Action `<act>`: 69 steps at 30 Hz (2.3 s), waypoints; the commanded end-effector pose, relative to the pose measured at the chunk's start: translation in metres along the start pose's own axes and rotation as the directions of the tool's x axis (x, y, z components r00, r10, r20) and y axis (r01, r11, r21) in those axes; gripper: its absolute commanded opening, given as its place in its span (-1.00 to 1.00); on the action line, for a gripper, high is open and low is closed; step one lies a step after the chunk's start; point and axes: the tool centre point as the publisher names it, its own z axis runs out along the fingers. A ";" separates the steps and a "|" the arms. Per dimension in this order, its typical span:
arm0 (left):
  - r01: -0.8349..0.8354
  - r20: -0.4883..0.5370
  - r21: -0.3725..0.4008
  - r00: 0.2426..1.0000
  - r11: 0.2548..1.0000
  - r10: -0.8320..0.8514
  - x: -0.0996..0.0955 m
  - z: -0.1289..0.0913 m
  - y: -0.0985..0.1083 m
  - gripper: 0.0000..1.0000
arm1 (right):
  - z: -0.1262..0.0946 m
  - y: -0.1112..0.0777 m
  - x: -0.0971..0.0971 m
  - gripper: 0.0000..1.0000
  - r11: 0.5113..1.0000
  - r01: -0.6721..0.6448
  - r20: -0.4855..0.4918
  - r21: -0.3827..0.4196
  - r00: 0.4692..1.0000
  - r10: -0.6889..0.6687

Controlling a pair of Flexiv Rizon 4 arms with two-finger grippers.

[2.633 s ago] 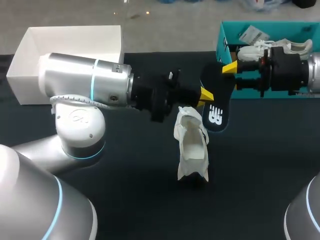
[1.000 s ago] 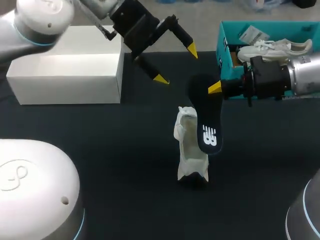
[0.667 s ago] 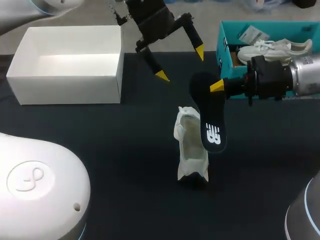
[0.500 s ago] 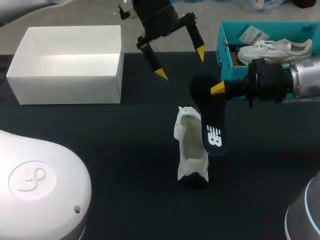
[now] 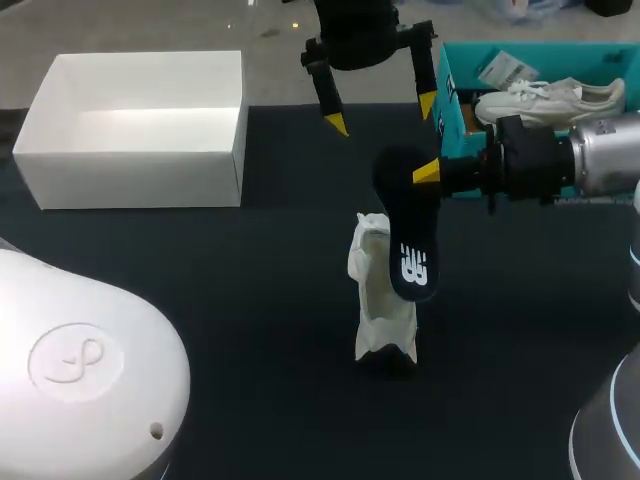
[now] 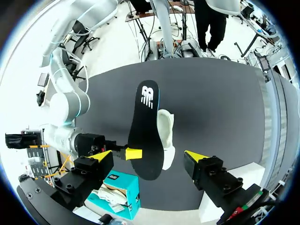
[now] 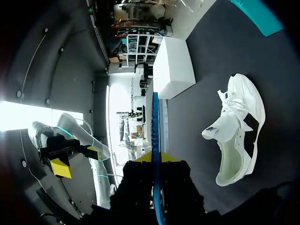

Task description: Take the shoe out of the shoebox, open the shoe tongue, remove and reinsert the insole, then place the shoe into the shoebox

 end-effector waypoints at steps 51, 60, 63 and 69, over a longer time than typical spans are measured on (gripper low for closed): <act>0.018 0.060 -0.064 0.998 0.998 -0.014 -0.006 -0.003 0.019 1.00 | 0.007 0.005 0.019 -1.00 0.998 -0.007 -0.083 -0.064 0.997 0.001; 0.047 0.586 -0.134 0.809 0.990 0.041 0.009 -0.022 0.010 1.00 | 0.001 0.004 0.020 -1.00 0.998 -0.011 -0.088 -0.069 0.996 0.004; 0.028 0.648 -0.115 0.759 0.993 0.053 0.013 -0.024 0.006 1.00 | -0.002 0.004 0.021 -1.00 0.997 -0.009 -0.088 -0.072 0.996 0.003; -0.028 0.689 -0.037 0.723 0.999 0.046 0.023 -0.028 0.004 1.00 | -0.008 0.005 0.024 -1.00 0.997 -0.006 -0.082 -0.074 0.997 -0.001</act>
